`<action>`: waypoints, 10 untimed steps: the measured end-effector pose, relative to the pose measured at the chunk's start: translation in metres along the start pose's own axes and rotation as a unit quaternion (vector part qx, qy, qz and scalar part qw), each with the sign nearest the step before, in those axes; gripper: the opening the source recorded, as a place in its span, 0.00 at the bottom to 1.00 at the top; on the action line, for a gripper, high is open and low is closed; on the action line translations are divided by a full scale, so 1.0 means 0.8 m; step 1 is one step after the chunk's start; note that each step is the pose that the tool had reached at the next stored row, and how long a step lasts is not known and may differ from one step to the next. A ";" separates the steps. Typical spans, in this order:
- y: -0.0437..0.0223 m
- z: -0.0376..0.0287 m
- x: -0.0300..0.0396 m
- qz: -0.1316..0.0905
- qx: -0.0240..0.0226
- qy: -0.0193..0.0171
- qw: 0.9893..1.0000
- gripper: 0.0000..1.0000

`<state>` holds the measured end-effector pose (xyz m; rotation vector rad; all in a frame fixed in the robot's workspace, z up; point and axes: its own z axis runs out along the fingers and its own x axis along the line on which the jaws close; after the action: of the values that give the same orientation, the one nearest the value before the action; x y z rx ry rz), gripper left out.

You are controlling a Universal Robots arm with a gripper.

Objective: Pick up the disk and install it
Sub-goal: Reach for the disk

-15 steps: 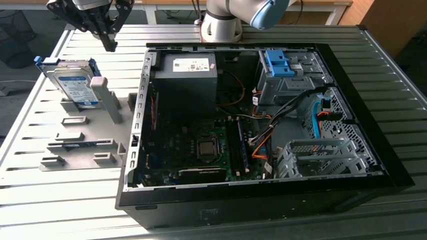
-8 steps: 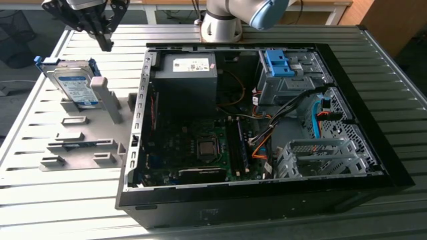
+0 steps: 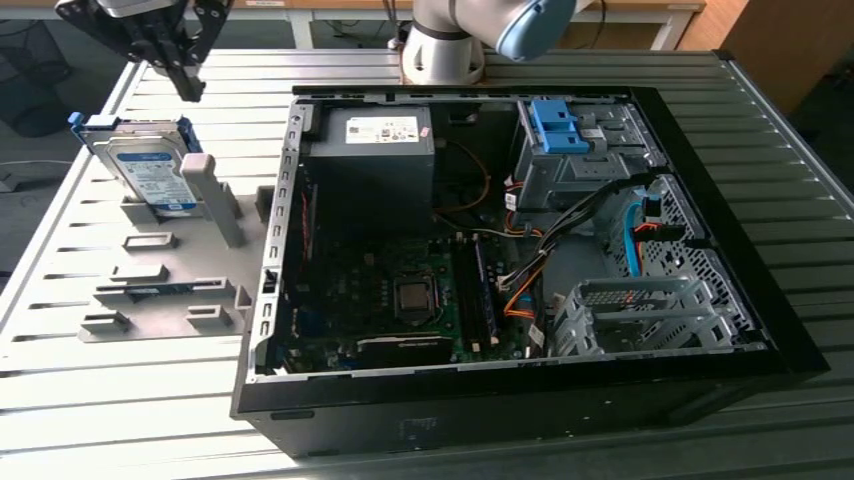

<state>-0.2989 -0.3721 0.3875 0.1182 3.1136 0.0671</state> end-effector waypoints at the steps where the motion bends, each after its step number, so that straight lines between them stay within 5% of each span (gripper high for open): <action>1: 0.0008 0.0000 0.0041 0.000 0.000 0.000 1.000 0.11; 6: 0.0037 0.0000 0.0219 0.000 0.000 0.000 1.000 0.11; 10: 0.0036 0.0001 0.0247 0.000 0.000 0.000 1.000 0.11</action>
<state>-0.3184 -0.3677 0.3871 0.1196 3.1136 0.0671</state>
